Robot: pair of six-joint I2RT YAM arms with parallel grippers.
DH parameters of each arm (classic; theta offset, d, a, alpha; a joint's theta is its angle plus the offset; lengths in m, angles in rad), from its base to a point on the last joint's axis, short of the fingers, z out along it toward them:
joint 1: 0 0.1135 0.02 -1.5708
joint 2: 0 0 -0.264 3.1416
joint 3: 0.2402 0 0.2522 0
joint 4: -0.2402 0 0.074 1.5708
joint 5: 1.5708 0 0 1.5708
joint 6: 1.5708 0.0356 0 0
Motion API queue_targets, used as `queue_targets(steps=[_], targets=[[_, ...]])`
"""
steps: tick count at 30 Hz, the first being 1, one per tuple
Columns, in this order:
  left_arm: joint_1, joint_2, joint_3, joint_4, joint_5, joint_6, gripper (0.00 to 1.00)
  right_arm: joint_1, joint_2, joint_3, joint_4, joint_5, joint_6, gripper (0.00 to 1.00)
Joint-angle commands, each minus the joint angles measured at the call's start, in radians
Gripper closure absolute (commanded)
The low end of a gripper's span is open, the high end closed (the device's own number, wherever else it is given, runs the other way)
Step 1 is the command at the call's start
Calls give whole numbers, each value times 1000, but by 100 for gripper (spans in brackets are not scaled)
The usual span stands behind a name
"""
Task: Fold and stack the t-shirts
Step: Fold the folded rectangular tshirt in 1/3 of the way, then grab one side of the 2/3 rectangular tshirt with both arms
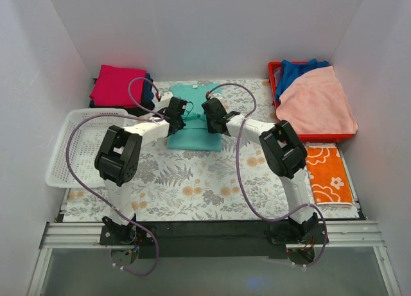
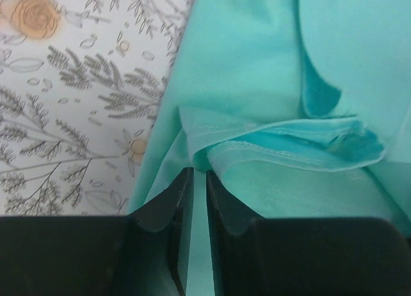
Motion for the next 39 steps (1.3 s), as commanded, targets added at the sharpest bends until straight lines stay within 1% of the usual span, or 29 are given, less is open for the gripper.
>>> queue_targets(steps=[1,7,12,15,17,18,19,22,23,24,25,26,27,28,29,30,31,33,34,35,36,37,39], targets=[[18,42,94,49,-42,29,87,-47,34,110,8,37,-34,82],[32,117,227,98,-63,69,87,-110,107,306,-17,26,-79,82],[44,192,331,126,-135,93,86,-146,182,483,-26,17,-145,81],[58,198,365,130,-195,109,85,-159,174,506,-51,29,-157,80],[68,182,352,126,-210,107,83,-163,141,451,-54,40,-160,79],[76,169,339,107,-255,88,81,-168,100,421,-54,43,-157,79],[84,128,320,104,-246,69,80,-168,77,358,-55,34,-157,77],[105,39,234,90,-157,49,79,-168,-29,241,-57,-21,-133,73],[107,16,215,86,-111,57,79,-168,-55,153,-55,-44,-122,72],[107,1,180,58,-85,72,79,-168,-107,114,-52,-93,-111,71],[107,-33,163,41,-16,67,77,-166,-132,71,-49,-120,-91,69],[108,-47,140,31,18,69,77,-166,-177,-4,-40,-144,-83,68],[107,-62,96,9,42,74,76,-163,-201,-44,-31,-191,-77,66],[107,-79,60,5,75,67,73,-162,-221,-76,-28,-215,-70,62],[107,-111,31,4,123,66,71,-160,-257,-141,-20,-235,-70,60],[108,-133,1,6,141,57,69,-159,-274,-165,-14,-279,-71,59],[108,-151,-64,9,151,51,65,-156,-291,-190,4,-299,-73,53],[113,-208,-130,49,217,44,61,-154,-336,-274,32,-333,-67,46],[113,-228,-189,67,239,43,58,-154,-348,-303,67,-353,-66,42],[114,-249,-226,87,259,43,48,-154,-366,-325,84,-364,-65,40],[119,-285,-257,133,306,46,44,-153,-371,-365,100,-412,-63,38],[122,-305,-315,156,337,46,41,-153,-377,-379,115,-426,-63,37],[133,-335,-355,198,407,44,40,-148,-382,-409,153,-452,-57,37]])
